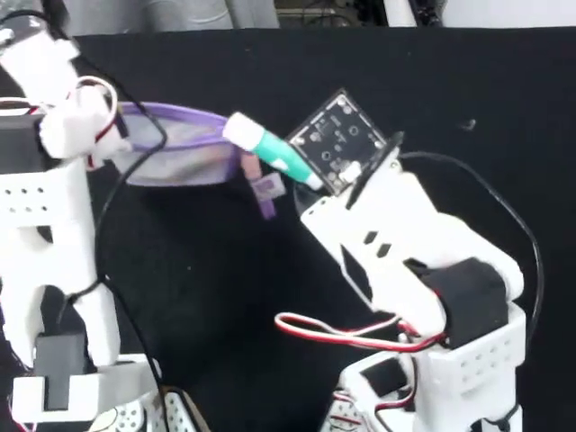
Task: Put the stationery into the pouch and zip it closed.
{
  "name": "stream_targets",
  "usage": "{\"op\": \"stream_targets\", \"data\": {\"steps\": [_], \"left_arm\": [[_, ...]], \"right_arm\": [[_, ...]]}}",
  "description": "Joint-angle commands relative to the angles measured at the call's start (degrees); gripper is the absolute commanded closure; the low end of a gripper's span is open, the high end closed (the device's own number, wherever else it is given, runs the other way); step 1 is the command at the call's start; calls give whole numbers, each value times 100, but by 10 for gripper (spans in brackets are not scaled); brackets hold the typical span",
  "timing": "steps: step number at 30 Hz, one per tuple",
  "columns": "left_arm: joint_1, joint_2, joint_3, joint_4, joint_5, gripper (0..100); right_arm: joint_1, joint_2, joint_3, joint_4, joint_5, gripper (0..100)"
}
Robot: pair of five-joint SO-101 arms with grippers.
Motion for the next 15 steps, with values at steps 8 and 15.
{"op": "stream_targets", "data": {"steps": [8,15], "left_arm": [[84,-281,400,9,105,971],[-22,-281,453,0,105,971]], "right_arm": [[-624,453,769,-1477,457,987],[-598,1490,163,-1275,1125,988]]}}
